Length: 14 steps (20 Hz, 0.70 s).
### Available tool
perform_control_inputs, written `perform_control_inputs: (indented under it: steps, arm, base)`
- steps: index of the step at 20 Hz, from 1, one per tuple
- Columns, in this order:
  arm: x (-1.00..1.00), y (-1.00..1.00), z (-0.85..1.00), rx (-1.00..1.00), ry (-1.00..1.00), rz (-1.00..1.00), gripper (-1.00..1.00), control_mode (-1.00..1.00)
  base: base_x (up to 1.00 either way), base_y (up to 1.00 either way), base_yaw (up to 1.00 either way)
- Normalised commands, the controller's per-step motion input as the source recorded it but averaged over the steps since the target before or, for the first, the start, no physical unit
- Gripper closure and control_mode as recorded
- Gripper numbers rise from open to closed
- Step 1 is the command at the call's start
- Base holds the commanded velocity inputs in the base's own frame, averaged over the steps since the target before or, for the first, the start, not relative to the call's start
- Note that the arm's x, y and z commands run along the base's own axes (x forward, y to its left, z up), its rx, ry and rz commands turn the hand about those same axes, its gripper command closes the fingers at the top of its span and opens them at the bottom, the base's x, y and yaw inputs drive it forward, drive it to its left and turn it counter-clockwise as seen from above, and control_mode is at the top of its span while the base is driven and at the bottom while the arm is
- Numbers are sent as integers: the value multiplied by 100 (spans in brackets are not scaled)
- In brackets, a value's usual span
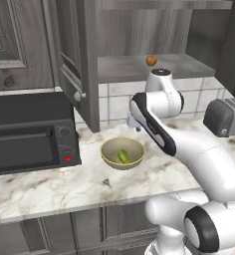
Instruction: Open the cabinet. Pick the apple and mango from the cabinet and place them into the bowl. Then close the cabinet.
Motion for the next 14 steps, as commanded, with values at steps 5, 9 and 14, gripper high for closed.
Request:
perform_control_inputs:
  steps: [5, 9, 14]
  arm:
    - [-18, -10, 64, 0, -11, -3, -100, -100]
    - [-6, -16, 61, 0, -17, -2, -100, -100]
    - [-8, -19, 62, 0, -23, -2, -100, -100]
  base:
    - [0, 0, 0]
    - [0, 0, 0]
    - [0, 0, 0]
